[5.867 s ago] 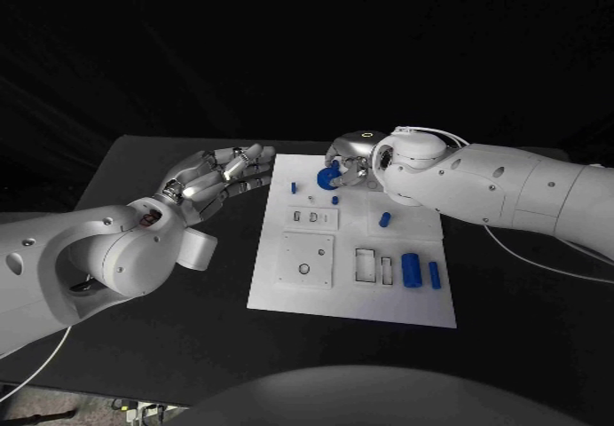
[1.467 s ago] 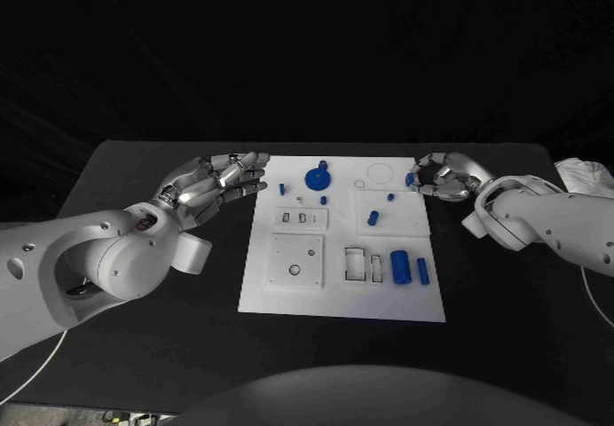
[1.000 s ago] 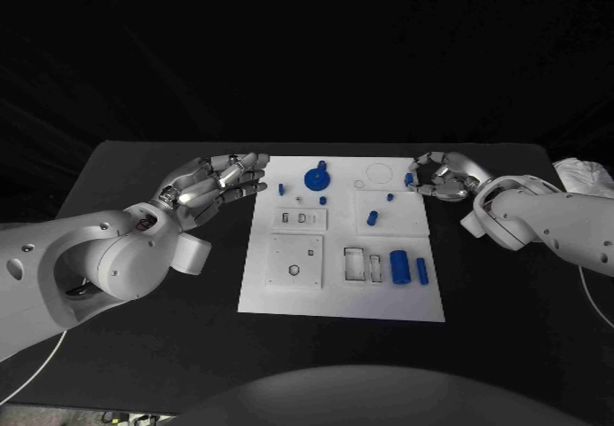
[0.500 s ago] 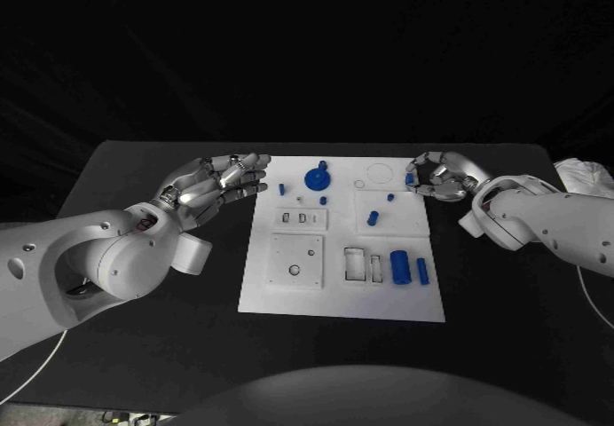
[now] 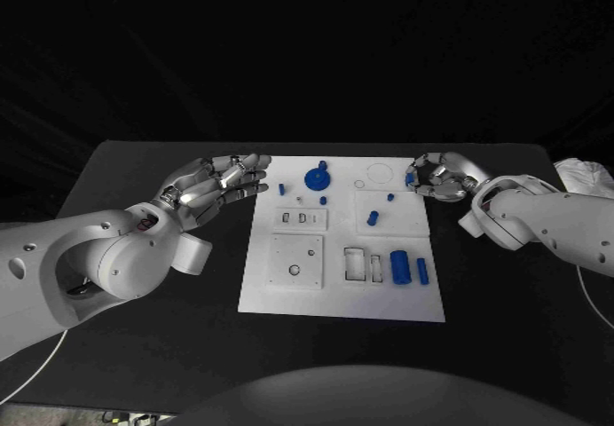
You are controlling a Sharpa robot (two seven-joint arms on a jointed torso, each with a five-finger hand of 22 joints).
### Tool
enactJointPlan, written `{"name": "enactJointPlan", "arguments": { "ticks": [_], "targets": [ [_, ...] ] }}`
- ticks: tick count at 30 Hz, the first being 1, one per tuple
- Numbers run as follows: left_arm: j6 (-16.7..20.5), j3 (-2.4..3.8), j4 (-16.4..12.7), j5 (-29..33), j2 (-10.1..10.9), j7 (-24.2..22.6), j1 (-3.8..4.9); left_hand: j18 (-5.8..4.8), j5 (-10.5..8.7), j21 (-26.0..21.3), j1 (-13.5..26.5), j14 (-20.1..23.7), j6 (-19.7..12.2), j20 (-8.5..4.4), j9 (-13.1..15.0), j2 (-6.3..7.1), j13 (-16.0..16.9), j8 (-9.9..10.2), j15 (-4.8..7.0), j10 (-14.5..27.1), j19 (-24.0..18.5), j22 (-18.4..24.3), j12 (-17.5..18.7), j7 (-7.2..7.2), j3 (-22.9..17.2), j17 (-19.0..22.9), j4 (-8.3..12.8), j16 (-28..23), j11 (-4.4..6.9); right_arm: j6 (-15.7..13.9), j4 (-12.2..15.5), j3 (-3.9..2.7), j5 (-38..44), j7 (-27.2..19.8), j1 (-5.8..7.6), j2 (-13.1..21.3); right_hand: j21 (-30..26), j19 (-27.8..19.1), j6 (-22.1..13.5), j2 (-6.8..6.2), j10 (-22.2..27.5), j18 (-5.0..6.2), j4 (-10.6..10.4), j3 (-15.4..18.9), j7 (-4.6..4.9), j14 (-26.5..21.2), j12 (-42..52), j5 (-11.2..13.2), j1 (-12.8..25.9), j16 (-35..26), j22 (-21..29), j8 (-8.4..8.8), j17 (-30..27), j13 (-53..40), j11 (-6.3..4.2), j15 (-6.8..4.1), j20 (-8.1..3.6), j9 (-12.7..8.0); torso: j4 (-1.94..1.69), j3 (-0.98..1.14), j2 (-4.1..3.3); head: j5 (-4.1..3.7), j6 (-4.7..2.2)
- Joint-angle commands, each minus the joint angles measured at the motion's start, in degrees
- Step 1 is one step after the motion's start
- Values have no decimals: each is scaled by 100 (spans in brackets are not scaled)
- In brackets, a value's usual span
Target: Assemble the parts on the task board
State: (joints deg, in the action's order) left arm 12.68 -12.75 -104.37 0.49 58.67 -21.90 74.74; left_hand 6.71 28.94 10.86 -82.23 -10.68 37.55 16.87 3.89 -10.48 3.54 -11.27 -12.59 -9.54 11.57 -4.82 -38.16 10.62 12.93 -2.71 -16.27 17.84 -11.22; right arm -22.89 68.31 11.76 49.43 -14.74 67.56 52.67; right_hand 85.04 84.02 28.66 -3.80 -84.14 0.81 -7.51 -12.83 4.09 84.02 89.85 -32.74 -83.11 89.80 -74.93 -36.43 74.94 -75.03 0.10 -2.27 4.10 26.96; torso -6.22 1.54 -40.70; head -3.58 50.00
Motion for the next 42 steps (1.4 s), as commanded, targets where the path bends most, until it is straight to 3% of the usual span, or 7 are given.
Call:
{"name": "enactJointPlan", "arguments": {
  "ticks": [1, 11, 20, 28, 35, 42],
  "targets": [
    [-121, 3, -3, -29, -18, -15, 1, -59, 40, 26, -59, 16, -38, -13, -3, 2, 4, -24, -35, -4, 35, -6, 22, 183, -38, -5, -9, 23, -47, 161, -3, 12, 66, 19, -21, -9, -31, 55, 49, -8, -586, 85, 3, -48, 0, 598, 15, -41, -25, 20, -1288, -44, 1506, -1497, -15, -15, -4, -8, 2, -3, -1, 0, 0],
    [-127, 3, -2, -29, -22, -9, 0, -59, 40, 26, -59, 16, -38, -13, -3, 2, 4, -24, -35, -4, 35, -6, 22, 183, -38, -5, -9, 23, -47, -14, 7, 12, -131, -117, -22, -22, -25, 59, 334, 31, -586, 83, -15, -110, 3, 598, 15, -48, 51, 20, -1290, -317, 1506, -1497, -9, -7, 5, 63, -2, -2, 1, 10, 0],
    [-132, 3, -4, -30, -14, 0, -1, -54, 40, 28, -65, 14, -46, -13, -3, -5, 4, -29, -43, -5, 36, -6, 27, 191, -47, -6, -13, 31, -57, -243, 58, 11, -402, -267, -21, -41, -7, 76, 403, 55, -586, 78, -30, -122, 17, 598, 15, -60, 84, 20, -1297, -389, 1506, -1497, -5, -7, 6, 84, -2, -3, 1, 24, 0],
    [-123, 3, -6, -30, -4, 7, -1, -54, 40, 28, -65, 14, -46, -13, -3, -5, 4, -29, -43, -5, 36, -6, 27, 191, -47, -6, -13, 31, -57, -388, 414, 7, -455, -275, 86, 21, 3, 87, 447, 42, -586, 75, -31, -121, 43, 598, 15, -77, 105, 20, -1301, -426, 1506, -1497, 7, -3, 8, 89, -1, -1, -2, 64, 0],
    [-120, 3, 7, -30, -15, 10, -1, -52, 40, 30, -66, 11, -35, -13, -1, -6, 5, -35, -46, -7, 38, -7, 22, 194, -49, -7, -16, 37, -60, -166, 972, 5, -312, -76, 327, -28, -16, 66, 451, 26, -586, 82, -38, -118, 81, 598, 15, -75, 131, 20, -1292, -426, 1506, -1497, 28, 6, 13, 80, -8, 0, 5, 61, 0],
    [-115, 3, 22, -31, -43, 13, -1, -52, 40, 30, -66, 11, -35, -13, -1, -6, 5, -35, -46, -7, 38, -7, 22, 194, -49, -7, -16, 37, -60, 437, 1363, 2, -124, 290, 540, -338, -34, 48, 489, 36, -586, 87, -52, -122, 106, 598, 15, -39, 163, 20, -1283, -434, 1506, -1497, 51, 25, 26, 70, -12, -1, 5, 101, 0]
  ]
}}
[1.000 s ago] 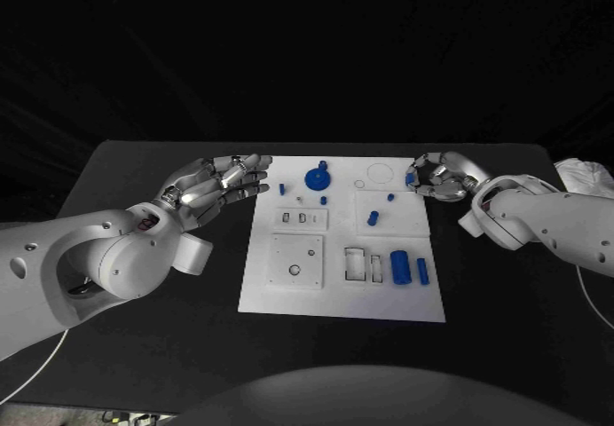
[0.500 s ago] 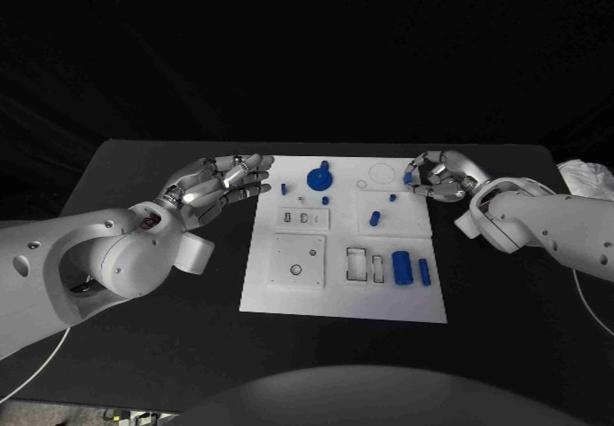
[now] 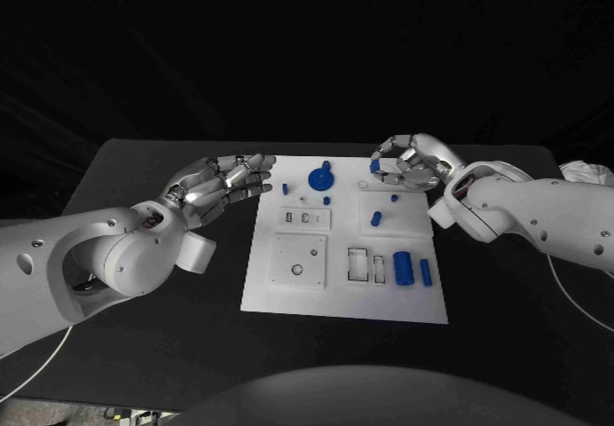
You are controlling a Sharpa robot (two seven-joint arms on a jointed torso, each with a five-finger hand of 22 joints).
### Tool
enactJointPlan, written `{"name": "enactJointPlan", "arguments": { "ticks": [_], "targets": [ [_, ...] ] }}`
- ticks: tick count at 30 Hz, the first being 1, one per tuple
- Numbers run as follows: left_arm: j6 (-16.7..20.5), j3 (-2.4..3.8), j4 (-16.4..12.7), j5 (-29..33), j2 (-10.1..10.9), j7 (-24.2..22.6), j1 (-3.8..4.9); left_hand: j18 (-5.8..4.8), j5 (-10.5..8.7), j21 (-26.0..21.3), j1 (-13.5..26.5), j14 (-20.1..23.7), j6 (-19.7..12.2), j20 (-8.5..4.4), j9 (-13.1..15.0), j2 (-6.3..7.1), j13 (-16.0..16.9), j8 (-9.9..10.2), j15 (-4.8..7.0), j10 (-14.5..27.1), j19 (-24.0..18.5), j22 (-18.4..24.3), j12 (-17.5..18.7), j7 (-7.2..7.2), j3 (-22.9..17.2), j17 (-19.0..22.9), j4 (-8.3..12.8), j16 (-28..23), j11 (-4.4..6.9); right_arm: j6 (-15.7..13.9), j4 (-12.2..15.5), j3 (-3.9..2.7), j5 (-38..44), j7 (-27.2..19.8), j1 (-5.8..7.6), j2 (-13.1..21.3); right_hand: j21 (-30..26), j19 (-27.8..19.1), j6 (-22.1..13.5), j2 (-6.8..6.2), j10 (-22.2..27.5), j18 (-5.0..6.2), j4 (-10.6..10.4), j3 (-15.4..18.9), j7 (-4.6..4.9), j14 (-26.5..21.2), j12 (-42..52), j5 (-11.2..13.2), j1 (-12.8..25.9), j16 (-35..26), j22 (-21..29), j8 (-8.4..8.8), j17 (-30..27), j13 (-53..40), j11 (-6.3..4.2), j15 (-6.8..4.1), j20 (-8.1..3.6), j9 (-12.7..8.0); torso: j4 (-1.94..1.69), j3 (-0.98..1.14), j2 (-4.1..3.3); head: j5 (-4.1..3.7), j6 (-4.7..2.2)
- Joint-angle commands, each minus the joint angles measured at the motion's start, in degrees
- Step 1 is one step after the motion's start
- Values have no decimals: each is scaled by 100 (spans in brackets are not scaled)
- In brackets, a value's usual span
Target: Assemble the parts on the task board
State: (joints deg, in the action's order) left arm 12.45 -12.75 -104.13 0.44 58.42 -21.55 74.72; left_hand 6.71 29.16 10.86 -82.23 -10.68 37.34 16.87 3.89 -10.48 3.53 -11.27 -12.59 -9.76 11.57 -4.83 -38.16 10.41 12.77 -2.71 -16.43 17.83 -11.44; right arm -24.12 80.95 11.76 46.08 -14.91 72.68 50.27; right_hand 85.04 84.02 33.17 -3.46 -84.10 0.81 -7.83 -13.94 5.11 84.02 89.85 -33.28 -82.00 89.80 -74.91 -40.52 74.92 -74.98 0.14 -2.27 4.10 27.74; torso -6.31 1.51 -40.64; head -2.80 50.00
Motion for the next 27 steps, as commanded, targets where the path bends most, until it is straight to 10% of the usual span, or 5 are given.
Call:
{"name": "enactJointPlan", "arguments": {
  "ticks": [1, 13, 27],
  "targets": [
    [-91, 3, -2, -26, -19, -21, 2, -52, 18, 30, -66, 11, -14, -13, -1, -6, 5, -36, -46, 14, 38, -6, 22, 214, -32, -7, 1, 37, -39, 621, 120, 1, 235, 350, 37, -135, -38, 44, 43, 3, -590, 89, -22, -11, 9, 598, 15, 26, 58, 20, -1284, -24, 1508, -1502, 52, 28, 28, -11, -4, 2, 0, 27, 0],
    [-90, 4, 8, -31, -72, -15, 3, -51, 17, 34, -66, 8, -15, -13, -1, -5, 6, -38, -48, 11, 42, -8, 18, 216, -33, -8, -1, 43, -41, 1549, 129, -9, 911, 947, 138, -815, -43, 39, 146, -25, -590, 90, 10, -28, 54, 598, 15, 103, 86, 20, -1281, 17, 1508, -1502, 96, 71, 64, -61, 1, -4, -3, 83, 0],
    [-109, 4, 46, -33, -115, -24, 1, -51, 17, 34, -66, 8, -15, -13, -1, -5, 6, -38, -48, 11, 42, -8, 18, 216, -33, -8, -1, 43, -41, 1734, -21, -12, 1489, 1165, 144, -1129, -57, 24, 189, -78, -590, 95, 61, -43, 93, 598, 15, 125, 91, 20, -1275, 100, 1508, -1502, 128, 96, 88, -112, 11, 2, -9, 130, 0]
  ]
}}
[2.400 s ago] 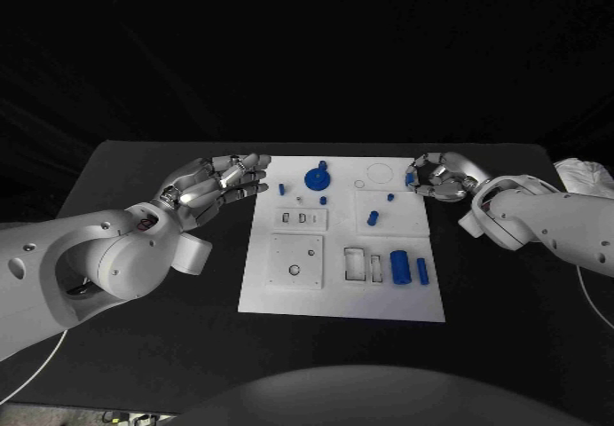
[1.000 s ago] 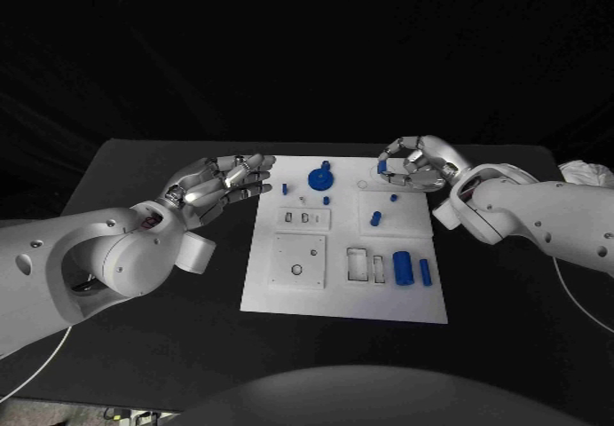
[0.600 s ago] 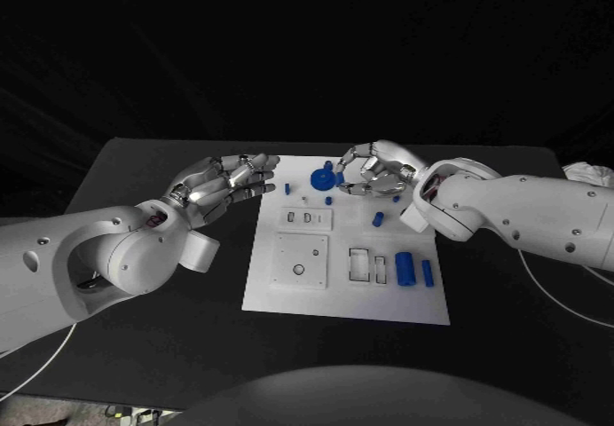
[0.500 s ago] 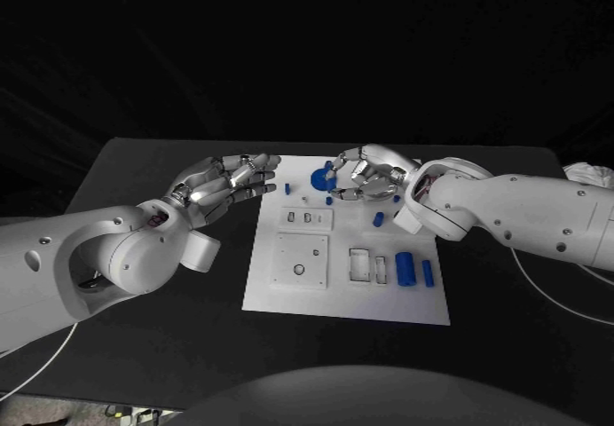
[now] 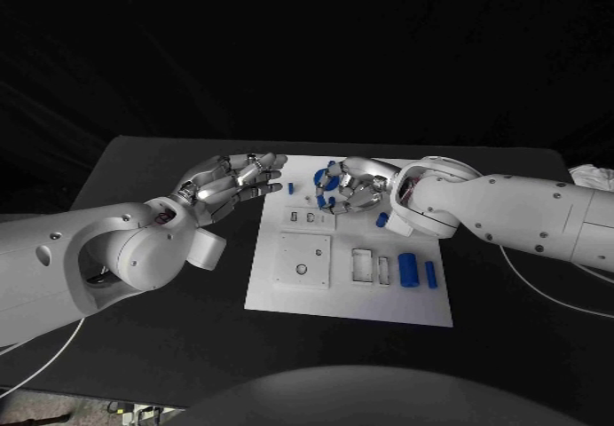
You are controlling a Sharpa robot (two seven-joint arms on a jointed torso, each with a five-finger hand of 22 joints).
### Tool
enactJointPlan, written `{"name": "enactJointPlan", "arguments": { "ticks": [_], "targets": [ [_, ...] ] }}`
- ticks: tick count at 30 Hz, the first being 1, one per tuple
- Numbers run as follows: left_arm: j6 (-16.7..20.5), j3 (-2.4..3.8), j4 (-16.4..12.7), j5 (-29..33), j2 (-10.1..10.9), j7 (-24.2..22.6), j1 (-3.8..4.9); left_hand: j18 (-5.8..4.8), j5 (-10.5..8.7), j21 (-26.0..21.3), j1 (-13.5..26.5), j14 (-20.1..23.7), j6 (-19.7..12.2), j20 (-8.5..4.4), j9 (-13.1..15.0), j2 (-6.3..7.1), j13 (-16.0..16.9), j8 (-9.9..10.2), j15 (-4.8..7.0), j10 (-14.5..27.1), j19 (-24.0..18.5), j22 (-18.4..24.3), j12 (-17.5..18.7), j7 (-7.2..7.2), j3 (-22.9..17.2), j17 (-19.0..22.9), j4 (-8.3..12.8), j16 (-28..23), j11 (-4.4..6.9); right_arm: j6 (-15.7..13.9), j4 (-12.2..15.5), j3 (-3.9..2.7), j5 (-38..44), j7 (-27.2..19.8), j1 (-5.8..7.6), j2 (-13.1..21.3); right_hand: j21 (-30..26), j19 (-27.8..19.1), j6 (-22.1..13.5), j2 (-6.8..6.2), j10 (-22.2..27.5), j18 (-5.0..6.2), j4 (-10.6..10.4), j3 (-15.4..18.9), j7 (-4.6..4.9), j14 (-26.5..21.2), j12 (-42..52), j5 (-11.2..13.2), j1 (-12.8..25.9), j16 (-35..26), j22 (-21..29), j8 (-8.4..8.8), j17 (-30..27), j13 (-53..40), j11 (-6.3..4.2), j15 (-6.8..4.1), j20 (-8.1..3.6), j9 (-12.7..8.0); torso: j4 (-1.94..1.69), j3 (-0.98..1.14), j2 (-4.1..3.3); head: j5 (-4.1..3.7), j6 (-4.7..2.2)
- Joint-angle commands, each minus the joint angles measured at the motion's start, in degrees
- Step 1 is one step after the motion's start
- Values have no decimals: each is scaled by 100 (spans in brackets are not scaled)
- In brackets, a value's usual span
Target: Assemble the parts on the task board
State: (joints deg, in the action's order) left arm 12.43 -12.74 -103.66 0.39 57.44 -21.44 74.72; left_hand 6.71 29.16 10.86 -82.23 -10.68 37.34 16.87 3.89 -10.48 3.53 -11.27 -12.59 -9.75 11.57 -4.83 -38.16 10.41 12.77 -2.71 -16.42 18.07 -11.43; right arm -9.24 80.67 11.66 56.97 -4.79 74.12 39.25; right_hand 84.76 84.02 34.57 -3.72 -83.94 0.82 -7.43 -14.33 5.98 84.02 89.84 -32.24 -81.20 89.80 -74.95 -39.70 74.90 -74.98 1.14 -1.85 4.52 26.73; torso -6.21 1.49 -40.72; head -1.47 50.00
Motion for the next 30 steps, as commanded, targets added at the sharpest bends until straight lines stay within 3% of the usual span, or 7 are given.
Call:
{"name": "enactJointPlan", "arguments": {
  "ticks": [1, 8, 30],
  "targets": [
    [-109, 2, 0, -28, -22, -36, 1, -52, 18, 34, -66, 8, -15, -13, -1, -5, 6, -38, -48, 11, 42, -8, 18, 216, -34, -8, -1, 19, -41, 247, 9, -2, 440, 162, 0, -38, -29, 24, 49, -53, -606, 94, 21, -4, 7, 598, 16, 21, 10, 20, -1271, 18, 1510, -1502, 28, 54, 46, -11, -2, 5, 0, -5, 0],
    [-109, 2, 4, -29, -32, -35, 1, -50, 18, 35, -68, 7, -24, -13, -2, -4, 6, -39, -52, 10, 42, -8, 22, 217, -35, -8, -2, 21, -43, 291, -22, -2, 605, 234, -6, -83, -49, 3, 68, -62, -606, 101, 41, -17, 18, 598, 16, 27, 12, 20, -1262, 52, 1510, -1502, 40, 66, 56, -30, 2, -4, 4, 8, 0],
    [-111, 2, 4, -29, -45, -35, 1, -50, 18, 35, -68, 7, -24, -13, -2, -4, 6, -39, -52, 10, 42, -8, 22, 217, -35, -8, -2, 21, -43, 427, -254, -1, 755, 404, -50, -188, -77, -26, 92, -55, -606, 110, 77, -52, 30, 598, 16, 20, 2, 20, -1250, 103, 1510, -1502, 54, 81, 73, -57, -1, 3, 8, 3, 0]
  ]
}}
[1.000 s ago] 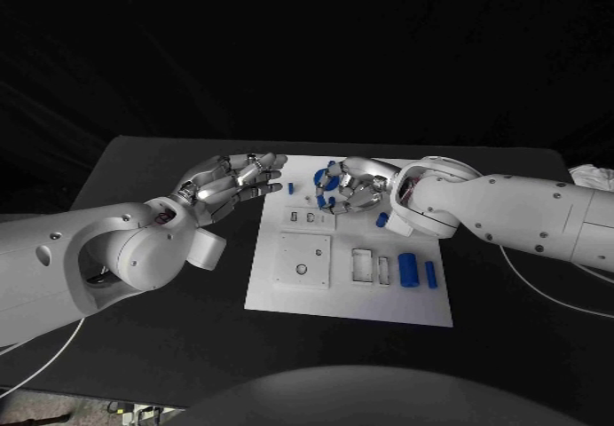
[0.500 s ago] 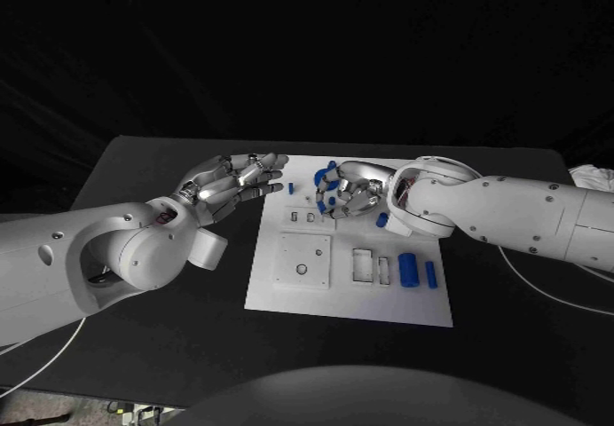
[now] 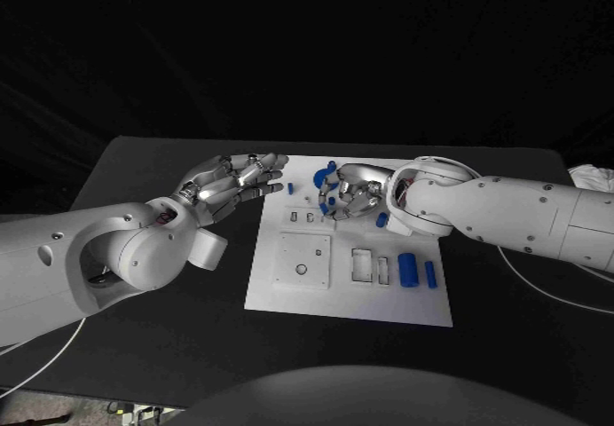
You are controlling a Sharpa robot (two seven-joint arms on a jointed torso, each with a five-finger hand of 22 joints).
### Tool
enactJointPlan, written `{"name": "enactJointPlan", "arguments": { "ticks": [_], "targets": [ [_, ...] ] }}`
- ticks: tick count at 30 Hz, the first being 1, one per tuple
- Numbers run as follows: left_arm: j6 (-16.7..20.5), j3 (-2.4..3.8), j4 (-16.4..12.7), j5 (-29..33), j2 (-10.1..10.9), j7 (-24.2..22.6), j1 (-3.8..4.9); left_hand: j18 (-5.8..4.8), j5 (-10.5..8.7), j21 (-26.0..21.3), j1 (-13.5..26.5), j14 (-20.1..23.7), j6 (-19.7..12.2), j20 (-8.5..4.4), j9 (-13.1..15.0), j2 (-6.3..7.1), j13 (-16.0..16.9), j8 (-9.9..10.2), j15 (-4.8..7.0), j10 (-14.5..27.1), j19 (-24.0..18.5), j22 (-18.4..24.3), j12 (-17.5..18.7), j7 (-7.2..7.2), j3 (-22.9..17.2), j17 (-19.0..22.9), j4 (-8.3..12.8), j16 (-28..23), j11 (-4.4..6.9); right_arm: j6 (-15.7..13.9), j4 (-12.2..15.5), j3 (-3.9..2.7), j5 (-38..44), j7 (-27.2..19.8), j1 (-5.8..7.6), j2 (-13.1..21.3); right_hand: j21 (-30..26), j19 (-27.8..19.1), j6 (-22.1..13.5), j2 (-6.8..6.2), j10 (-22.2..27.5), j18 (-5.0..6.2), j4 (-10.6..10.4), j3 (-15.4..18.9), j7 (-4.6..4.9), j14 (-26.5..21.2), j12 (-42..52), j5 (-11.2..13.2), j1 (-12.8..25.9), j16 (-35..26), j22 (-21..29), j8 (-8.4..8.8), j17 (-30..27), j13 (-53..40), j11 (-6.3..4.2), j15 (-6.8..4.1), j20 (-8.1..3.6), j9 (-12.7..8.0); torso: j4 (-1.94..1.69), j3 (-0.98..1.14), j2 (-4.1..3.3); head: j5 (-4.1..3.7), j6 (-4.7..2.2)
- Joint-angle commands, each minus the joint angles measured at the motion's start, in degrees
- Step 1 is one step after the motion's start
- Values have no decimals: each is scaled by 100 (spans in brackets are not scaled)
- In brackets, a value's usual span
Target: Assemble the parts on the task board
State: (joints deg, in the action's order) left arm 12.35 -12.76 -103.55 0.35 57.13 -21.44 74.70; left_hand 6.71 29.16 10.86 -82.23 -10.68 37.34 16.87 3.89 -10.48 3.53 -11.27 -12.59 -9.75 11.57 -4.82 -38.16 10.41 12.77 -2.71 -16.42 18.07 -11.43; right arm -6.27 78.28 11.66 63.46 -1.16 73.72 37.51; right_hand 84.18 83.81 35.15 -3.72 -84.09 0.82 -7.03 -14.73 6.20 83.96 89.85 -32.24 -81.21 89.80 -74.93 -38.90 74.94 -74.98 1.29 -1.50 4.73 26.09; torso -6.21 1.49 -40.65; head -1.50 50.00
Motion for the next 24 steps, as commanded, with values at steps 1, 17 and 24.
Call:
{"name": "enactJointPlan", "arguments": {
  "ticks": [1, 17, 24],
  "targets": [
    [-103, 4, -7, -25, -15, -35, 2, -49, 18, 35, -68, 7, -24, -13, -2, -4, 6, -39, -52, 10, 42, -8, 22, 217, -36, -8, -2, 21, -43, 131, -21, -1, 106, 40, -14, -19, -19, -5, 35, -55, -591, 109, 37, -13, 8, 604, 15, 20, 3, 20, -1252, 23, 1506, -1502, 39, 47, 52, 7, -2, 5, -2, 7, 0],
    [-104, 5, -30, -25, 9, -27, 2, -46, 18, 36, -71, 6, -28, -13, -1, -5, 6, -44, -57, 8, 43, -8, 23, 221, -40, -8, -4, 27, -48, -12, -146, -1, 107, -54, -176, -104, -17, -4, 13, -66, -591, 109, 66, -30, 16, 604, 15, 31, 12, 20, -1253, 85, 1506, -1502, 50, 58, 66, -18, 0, 2, -9, 56, 0],
    [-112, 5, -28, -25, 1, -23, 2, -46, 18, 36, -71, 6, -28, -13, -1, -5, 6, -44, -57, 8, 43, -8, 23, 221, -40, -8, -4, 27, -48, -30, -152, -1, 107, -62, -185, -93, -18, -4, -6, -70, -591, 110, 79, -38, 16, 604, 15, 32, 13, 20, -1253, 110, 1506, -1502, 52, 61, 70, -28, 11, 0, -9, 58, 0]
  ]
}}
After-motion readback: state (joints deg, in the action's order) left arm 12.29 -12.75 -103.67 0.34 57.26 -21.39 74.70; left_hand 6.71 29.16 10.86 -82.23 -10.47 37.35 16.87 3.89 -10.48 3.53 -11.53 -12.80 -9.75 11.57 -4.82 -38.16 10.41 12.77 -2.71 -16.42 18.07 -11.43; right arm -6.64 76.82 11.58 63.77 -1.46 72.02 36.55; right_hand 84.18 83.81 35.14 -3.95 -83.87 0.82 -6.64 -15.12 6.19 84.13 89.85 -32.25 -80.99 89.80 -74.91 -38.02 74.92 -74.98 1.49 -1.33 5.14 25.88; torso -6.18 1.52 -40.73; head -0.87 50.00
